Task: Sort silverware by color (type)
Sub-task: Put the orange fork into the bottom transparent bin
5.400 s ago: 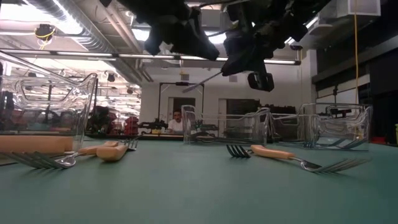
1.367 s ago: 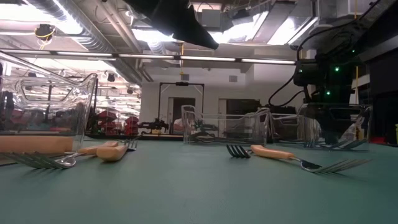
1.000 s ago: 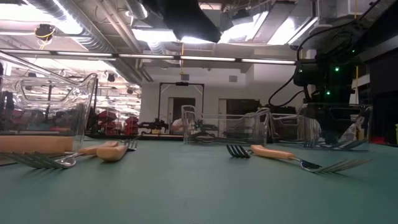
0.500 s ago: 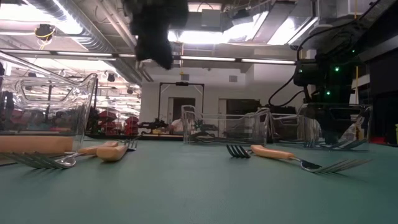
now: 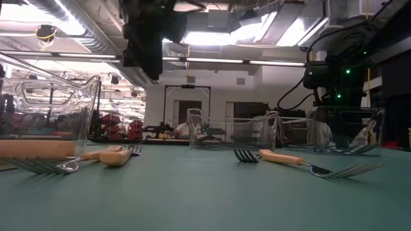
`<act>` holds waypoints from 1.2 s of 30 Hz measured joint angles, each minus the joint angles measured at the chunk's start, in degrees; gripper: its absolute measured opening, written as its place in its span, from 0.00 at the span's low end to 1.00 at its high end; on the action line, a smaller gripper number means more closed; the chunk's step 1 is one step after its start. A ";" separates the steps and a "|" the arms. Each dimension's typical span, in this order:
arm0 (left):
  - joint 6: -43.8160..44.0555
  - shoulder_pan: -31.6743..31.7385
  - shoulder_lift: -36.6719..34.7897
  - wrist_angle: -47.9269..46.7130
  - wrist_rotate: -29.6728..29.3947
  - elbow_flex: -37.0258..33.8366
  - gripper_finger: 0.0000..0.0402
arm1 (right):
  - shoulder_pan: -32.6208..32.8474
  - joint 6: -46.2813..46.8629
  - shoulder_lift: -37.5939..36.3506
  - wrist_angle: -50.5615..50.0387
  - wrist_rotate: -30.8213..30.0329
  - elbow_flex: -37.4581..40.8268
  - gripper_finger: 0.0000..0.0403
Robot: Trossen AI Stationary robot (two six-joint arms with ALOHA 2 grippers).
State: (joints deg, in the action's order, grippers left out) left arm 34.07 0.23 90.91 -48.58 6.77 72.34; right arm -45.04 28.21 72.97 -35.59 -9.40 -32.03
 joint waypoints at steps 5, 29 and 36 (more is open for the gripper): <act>-2.62 1.39 1.38 -0.45 -0.42 -0.02 0.19 | 0.00 -0.01 -0.02 0.00 0.00 0.00 0.18; -74.69 -1.74 11.84 -0.35 -2.46 -0.03 0.19 | 0.02 -0.02 0.00 0.05 0.02 0.02 0.18; -83.30 -1.73 14.58 -0.35 -3.13 -0.04 0.19 | 0.02 -0.02 0.00 0.20 -0.03 0.02 0.18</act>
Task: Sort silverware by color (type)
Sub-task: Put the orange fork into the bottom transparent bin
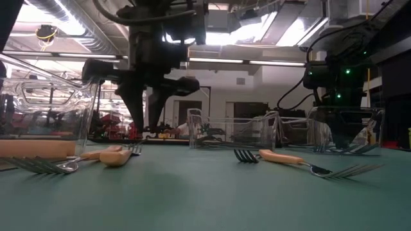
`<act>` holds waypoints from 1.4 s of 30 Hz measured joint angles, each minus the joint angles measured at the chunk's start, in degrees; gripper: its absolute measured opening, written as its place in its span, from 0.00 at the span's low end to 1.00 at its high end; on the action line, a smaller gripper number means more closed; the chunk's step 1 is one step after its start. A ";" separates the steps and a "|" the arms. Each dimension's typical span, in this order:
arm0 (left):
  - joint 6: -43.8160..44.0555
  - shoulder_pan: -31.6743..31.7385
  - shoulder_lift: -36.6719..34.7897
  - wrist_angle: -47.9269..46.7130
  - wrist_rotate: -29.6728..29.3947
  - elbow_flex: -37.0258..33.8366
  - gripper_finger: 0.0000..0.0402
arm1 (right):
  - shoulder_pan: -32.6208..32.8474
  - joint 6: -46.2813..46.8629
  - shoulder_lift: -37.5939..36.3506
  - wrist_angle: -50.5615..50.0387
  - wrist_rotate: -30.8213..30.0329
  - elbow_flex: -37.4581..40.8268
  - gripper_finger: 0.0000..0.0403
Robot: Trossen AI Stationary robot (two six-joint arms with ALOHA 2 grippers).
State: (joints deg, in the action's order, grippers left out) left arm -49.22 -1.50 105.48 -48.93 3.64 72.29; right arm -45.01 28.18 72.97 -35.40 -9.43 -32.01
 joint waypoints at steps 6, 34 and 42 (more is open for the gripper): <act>-3.09 0.05 0.09 -0.04 -0.02 0.00 0.19 | 0.00 0.00 0.00 0.04 -0.02 0.01 0.18; -24.54 2.41 -0.46 -0.15 -5.52 0.00 0.03 | 0.00 0.00 0.02 2.45 0.04 0.04 0.18; -20.93 1.87 0.99 0.91 -5.46 0.00 0.03 | 0.00 0.00 0.02 2.43 0.02 0.04 0.18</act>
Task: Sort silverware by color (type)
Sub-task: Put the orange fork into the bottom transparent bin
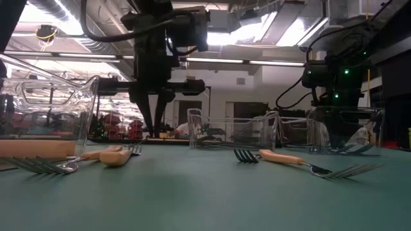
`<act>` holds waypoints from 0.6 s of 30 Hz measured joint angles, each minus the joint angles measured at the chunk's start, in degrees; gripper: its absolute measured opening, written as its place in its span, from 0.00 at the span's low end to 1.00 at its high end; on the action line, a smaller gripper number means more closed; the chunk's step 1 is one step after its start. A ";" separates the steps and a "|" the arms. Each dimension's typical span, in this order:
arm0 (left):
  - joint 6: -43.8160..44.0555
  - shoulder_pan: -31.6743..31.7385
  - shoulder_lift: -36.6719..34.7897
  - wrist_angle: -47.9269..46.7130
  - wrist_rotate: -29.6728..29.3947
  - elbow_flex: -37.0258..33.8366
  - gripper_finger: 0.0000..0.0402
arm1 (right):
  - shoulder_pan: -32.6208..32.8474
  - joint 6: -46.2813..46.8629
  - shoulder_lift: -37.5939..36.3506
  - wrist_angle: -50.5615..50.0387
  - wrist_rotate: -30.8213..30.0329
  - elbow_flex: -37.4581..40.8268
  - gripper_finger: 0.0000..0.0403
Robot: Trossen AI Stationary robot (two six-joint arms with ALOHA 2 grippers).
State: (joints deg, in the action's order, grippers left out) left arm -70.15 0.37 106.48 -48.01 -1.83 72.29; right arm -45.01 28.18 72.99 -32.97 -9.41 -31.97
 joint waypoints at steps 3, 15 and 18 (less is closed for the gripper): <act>0.66 -0.47 0.00 0.70 -0.02 0.00 0.03 | 0.00 0.00 0.00 0.00 0.00 0.00 0.18; 2.71 -1.25 0.00 3.26 0.02 0.00 0.03 | 0.00 0.00 0.00 -0.02 0.00 0.00 0.18; 2.71 -1.10 0.00 4.14 0.02 0.00 0.07 | 0.00 0.00 0.00 -0.03 0.00 0.00 0.18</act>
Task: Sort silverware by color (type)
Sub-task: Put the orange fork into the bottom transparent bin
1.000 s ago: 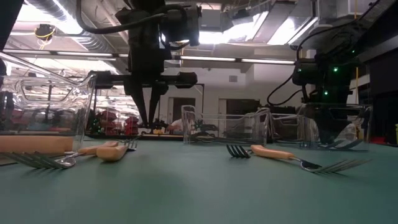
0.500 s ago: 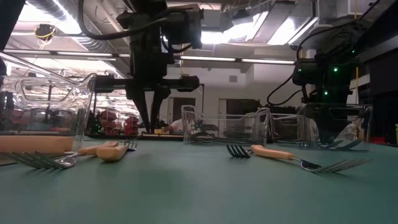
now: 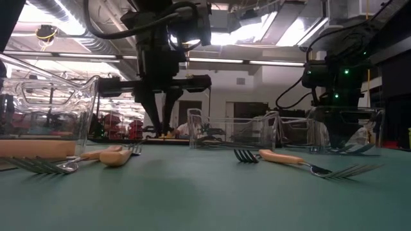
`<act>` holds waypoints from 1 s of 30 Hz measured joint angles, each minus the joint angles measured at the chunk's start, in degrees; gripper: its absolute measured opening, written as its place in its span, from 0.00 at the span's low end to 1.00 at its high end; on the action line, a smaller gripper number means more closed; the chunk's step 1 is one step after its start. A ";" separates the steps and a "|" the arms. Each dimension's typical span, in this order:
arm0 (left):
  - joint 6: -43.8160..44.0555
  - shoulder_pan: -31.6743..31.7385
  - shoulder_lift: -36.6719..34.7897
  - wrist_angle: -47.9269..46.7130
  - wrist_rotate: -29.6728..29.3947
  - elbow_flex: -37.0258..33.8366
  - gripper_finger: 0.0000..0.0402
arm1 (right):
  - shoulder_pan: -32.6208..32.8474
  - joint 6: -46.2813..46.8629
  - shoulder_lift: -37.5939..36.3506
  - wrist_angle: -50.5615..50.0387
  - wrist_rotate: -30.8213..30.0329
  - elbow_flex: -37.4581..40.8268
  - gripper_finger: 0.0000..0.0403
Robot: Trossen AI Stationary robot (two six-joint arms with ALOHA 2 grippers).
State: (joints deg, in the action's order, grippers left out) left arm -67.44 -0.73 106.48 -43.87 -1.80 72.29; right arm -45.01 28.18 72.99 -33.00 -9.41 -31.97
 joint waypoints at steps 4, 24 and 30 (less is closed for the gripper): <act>0.02 0.02 0.00 0.92 0.00 0.00 0.15 | 0.00 0.00 0.00 -0.02 0.00 -0.02 0.18; -12.39 0.61 0.02 -5.03 -0.04 0.00 0.22 | 0.00 0.00 -0.02 -0.04 0.01 -0.04 0.18; -12.27 0.52 0.02 -5.60 0.02 0.00 0.22 | 0.00 -0.17 -0.28 -0.15 0.02 -0.07 0.18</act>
State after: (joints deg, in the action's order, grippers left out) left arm -79.70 -0.21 106.50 -49.47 -1.78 72.29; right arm -45.01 28.01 72.71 -33.15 -9.39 -32.03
